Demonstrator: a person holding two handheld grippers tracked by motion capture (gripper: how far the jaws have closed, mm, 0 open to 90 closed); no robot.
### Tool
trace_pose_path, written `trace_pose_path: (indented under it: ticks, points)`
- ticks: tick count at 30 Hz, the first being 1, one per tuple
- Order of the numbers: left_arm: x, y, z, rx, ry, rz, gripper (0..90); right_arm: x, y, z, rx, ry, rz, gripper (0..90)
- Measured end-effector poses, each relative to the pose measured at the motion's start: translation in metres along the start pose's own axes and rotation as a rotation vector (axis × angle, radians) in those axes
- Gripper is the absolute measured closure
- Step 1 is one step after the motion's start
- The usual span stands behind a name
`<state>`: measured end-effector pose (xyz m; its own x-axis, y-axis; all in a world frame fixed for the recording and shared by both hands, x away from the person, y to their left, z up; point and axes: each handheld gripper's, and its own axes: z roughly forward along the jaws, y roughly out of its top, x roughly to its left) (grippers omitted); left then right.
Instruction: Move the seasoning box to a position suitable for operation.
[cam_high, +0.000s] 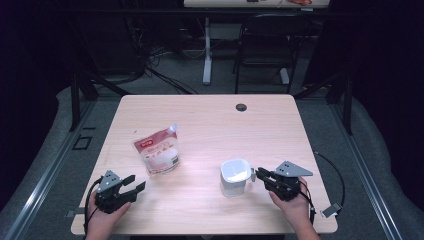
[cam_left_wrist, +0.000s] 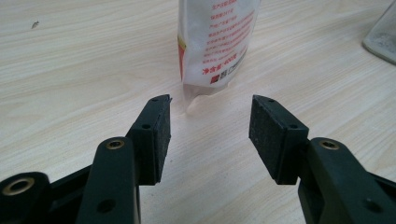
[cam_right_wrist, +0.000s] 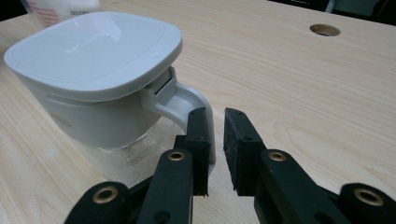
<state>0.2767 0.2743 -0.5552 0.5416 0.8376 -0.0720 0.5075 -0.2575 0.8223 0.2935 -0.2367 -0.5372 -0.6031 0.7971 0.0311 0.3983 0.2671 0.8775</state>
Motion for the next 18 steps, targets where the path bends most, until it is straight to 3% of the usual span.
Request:
trace_pose_path:
  ticks: [4, 8, 11, 18]
  points:
    - [0.001, 0.000, -0.001, 0.002, -0.001, -0.004, 48.7, 0.001, 0.002, -0.001, -0.003, 0.001, 0.002, 78.0]
    - [0.002, 0.000, -0.002, -0.001, 0.002, -0.006, 48.7, 0.006, 0.010, -0.004, 0.002, -0.029, -0.030, 74.2]
    - [0.001, 0.000, -0.002, -0.002, 0.002, -0.005, 48.7, 0.006, 0.013, -0.005, 0.012, -0.025, -0.010, 71.3]
    - [0.000, 0.002, 0.001, 0.004, -0.001, 0.002, 48.7, 0.005, 0.031, -0.014, 0.006, -0.011, 0.005, 78.0]
